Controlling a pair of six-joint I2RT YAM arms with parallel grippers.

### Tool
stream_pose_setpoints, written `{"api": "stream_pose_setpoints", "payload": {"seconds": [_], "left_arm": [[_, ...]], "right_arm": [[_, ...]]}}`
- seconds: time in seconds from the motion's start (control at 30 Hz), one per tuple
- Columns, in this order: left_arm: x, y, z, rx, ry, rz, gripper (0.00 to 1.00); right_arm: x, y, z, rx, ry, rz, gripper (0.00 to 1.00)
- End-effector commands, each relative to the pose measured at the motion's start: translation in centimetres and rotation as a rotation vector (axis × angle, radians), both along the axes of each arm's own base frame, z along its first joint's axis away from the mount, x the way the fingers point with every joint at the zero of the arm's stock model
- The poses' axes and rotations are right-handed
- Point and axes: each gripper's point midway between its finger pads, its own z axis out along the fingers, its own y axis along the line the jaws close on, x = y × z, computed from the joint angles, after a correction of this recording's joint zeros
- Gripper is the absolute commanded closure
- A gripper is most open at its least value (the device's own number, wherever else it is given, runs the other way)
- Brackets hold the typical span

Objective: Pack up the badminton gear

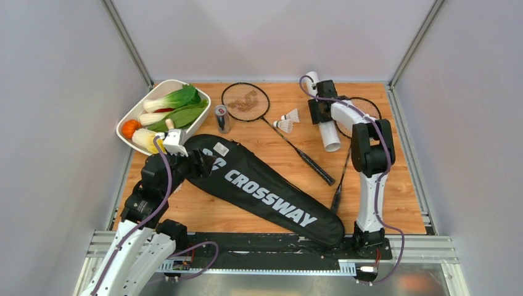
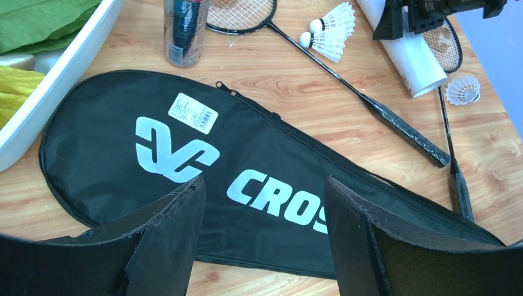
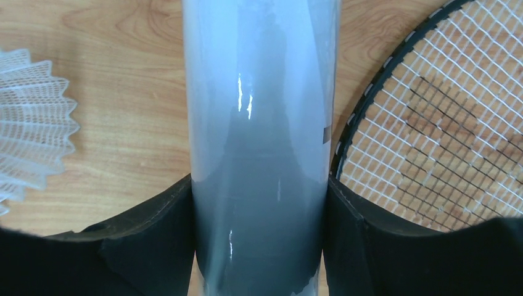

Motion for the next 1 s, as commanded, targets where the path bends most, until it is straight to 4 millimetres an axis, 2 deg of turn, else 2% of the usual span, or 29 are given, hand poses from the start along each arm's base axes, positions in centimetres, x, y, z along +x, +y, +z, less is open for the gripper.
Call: {"api": "stream_pose_setpoints", "payload": {"seconds": [0.0,0.1,0.2,0.3,0.43,0.5,0.53,0.67,0.7,0.73,0.77,0.8,0.83,0.87,0.9,0.93,0.97], "left_arm": [[0.1,0.1,0.5,0.014,-0.027,-0.003,0.23],[0.1,0.2,0.7,0.009,-0.035,0.002,0.24],[-0.3,-0.1,1.4,-0.007,-0.051,-0.015,0.23],[-0.9,-1.5,2.9,-0.066,-0.068,-0.085,0.22],[-1.5,-3.8,5.8,-0.187,-0.093,-0.188,0.21],[-1.4,-4.8,7.1,-0.250,-0.097,-0.223,0.21],[-1.3,-5.2,7.8,-0.291,-0.092,-0.232,0.21],[-1.1,-7.0,9.1,-0.405,-0.075,-0.299,0.20],[-1.0,-7.4,10.0,-0.429,-0.104,-0.321,0.20],[-1.2,-8.1,9.8,-0.459,-0.078,-0.355,0.20],[-1.2,-8.4,10.9,-0.482,-0.123,-0.384,0.20],[-1.3,-8.9,10.4,-0.503,-0.107,-0.408,0.20],[-1.4,-9.2,11.4,-0.517,-0.159,-0.435,0.20],[-1.3,-9.4,10.8,-0.527,-0.152,-0.443,0.20],[-1.5,-9.7,11.6,-0.540,-0.196,-0.465,0.20],[-1.5,-9.9,11.0,-0.550,-0.190,-0.474,0.20],[-1.7,-10.3,11.5,-0.561,-0.218,-0.498,0.20]], "right_arm": [[0.5,0.3,9.5,0.075,-0.182,-0.030,0.46],[-1.3,0.4,12.0,0.126,-0.217,-0.047,0.47],[-4.1,1.1,13.9,0.207,-0.237,-0.068,0.49],[-7.1,2.2,16.0,0.291,-0.273,-0.060,0.50],[-12.0,5.3,19.1,0.482,-0.355,0.018,0.49],[-15.2,7.7,20.6,0.637,-0.396,0.095,0.50],[-17.3,9.0,22.2,0.727,-0.442,0.148,0.50],[-24.6,13.9,23.5,0.964,-0.498,0.317,0.51],[-25.8,14.2,23.8,1.004,-0.522,0.334,0.51],[-27.3,14.9,24.0,1.050,-0.532,0.355,0.51],[-28.9,15.7,24.3,1.102,-0.533,0.388,0.51],[-30.3,16.4,24.4,1.151,-0.527,0.416,0.51],[-31.4,16.7,24.7,1.197,-0.535,0.436,0.50],[-32.3,17.1,24.6,1.229,-0.532,0.453,0.50],[-33.1,17.4,24.6,1.257,-0.530,0.466,0.50],[-33.7,17.7,24.6,1.280,-0.529,0.476,0.50],[-34.3,18.1,24.5,1.297,-0.524,0.491,0.51]]}}
